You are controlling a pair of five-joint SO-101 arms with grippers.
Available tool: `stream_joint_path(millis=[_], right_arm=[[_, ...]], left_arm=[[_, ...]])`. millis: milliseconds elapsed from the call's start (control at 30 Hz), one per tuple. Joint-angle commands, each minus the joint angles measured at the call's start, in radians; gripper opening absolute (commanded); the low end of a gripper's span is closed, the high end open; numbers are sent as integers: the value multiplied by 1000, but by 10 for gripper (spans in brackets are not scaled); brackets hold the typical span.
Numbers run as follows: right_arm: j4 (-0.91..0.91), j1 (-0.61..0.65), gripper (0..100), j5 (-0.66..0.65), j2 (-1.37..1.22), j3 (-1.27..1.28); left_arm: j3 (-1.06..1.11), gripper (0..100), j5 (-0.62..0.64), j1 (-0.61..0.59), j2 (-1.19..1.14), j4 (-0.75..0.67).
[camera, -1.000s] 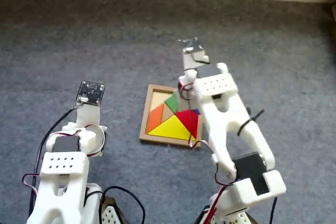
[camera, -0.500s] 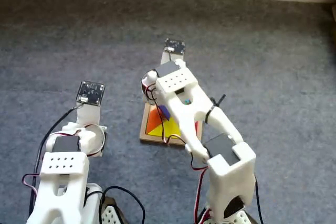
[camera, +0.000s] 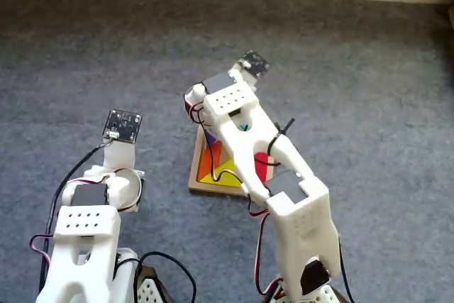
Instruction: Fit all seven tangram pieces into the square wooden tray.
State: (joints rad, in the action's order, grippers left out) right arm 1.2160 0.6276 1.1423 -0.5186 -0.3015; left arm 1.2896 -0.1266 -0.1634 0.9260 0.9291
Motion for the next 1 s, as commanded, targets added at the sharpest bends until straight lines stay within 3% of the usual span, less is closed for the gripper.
stream_joint_path(millis=[0, 267, 500, 700, 967], right_arm=[[-31, 12, 128, 26, 21, -59], [-76, -5, 132, 26, 19, -51], [-74, 18, 293, 26, 19, -51], [-70, 18, 293, 21, 25, -54], [117, 7, 292, -14, 87, -159]], left_arm=[[-4, 95, -9, -18, 13, -11], [-4, 95, -9, -18, 13, -11], [-4, 95, -9, -18, 12, -11], [-4, 95, -9, -18, 12, -11], [-4, 95, -9, -18, 12, -11]])
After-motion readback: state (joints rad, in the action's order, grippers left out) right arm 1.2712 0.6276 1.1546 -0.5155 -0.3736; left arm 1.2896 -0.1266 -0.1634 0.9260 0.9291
